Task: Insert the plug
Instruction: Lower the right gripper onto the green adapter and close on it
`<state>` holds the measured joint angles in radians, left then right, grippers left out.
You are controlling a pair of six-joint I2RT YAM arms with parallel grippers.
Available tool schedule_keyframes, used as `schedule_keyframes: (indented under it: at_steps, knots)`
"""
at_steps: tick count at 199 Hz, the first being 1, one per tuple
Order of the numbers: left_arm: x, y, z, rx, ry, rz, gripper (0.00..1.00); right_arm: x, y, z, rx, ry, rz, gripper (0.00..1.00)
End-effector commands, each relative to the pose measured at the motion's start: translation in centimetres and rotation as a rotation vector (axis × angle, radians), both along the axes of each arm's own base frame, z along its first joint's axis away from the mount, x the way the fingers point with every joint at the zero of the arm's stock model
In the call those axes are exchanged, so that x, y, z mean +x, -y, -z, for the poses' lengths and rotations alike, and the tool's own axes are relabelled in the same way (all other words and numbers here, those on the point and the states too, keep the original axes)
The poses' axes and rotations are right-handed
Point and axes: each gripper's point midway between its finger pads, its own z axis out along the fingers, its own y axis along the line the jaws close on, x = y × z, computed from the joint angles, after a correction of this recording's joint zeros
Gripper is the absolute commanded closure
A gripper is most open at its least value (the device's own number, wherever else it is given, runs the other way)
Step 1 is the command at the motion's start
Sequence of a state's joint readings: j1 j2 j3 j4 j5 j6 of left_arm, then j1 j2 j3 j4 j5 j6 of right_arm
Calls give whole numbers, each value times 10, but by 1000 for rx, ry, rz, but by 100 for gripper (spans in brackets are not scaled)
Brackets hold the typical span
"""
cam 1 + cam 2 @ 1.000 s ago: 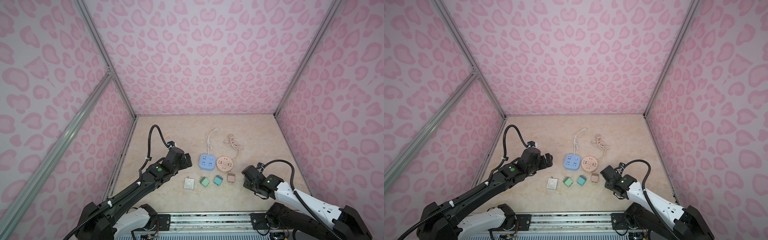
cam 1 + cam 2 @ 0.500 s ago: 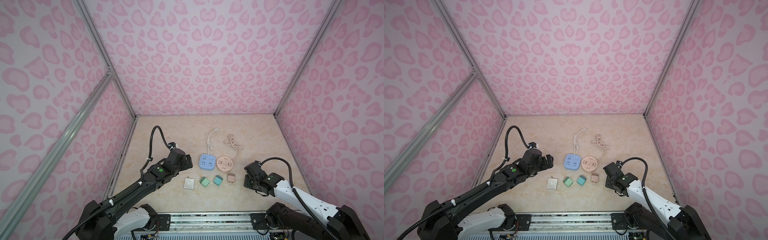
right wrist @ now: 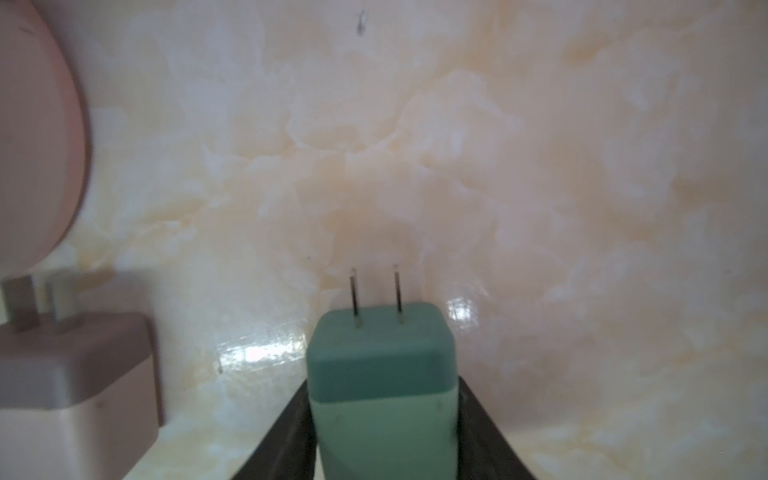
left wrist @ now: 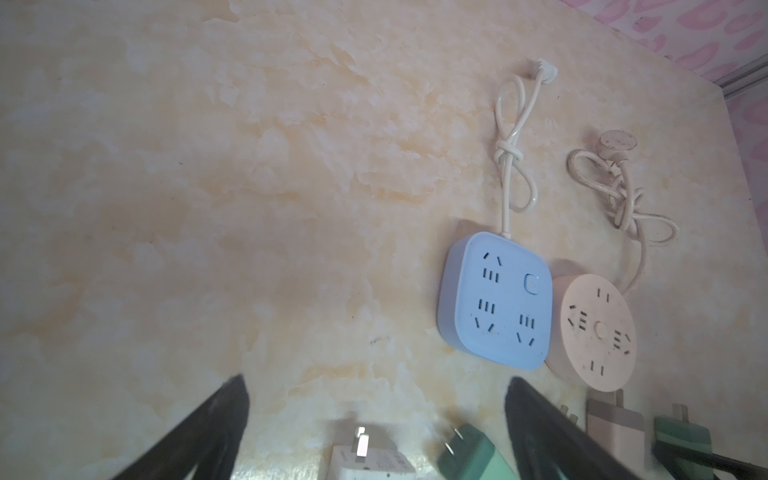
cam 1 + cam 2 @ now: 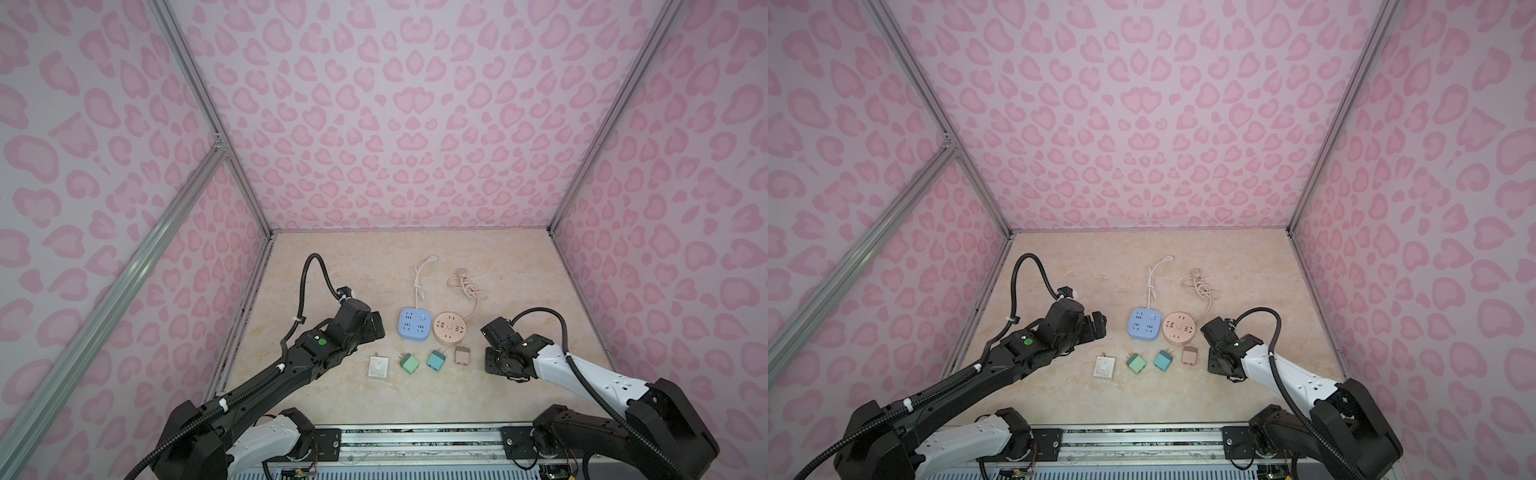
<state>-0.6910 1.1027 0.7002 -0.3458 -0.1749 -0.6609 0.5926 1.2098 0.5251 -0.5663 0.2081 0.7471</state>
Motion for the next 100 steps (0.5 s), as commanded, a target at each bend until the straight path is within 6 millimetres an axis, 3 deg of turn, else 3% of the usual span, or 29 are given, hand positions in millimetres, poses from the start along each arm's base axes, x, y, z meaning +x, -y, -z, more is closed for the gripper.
schedule_keyframes:
  at_steps: [1, 62, 100]
  knots:
    - [4, 2, -3, -10, 16, -5, 3, 0, 0, 3, -21, -17, -22, 56]
    - [1, 4, -5, -18, 11, 9, 4, 4, -2, -8, -25, 5, -78, 77]
    - [-9, 24, -11, -78, -34, 113, 6, 2, -19, -40, 3, 36, -232, 82]
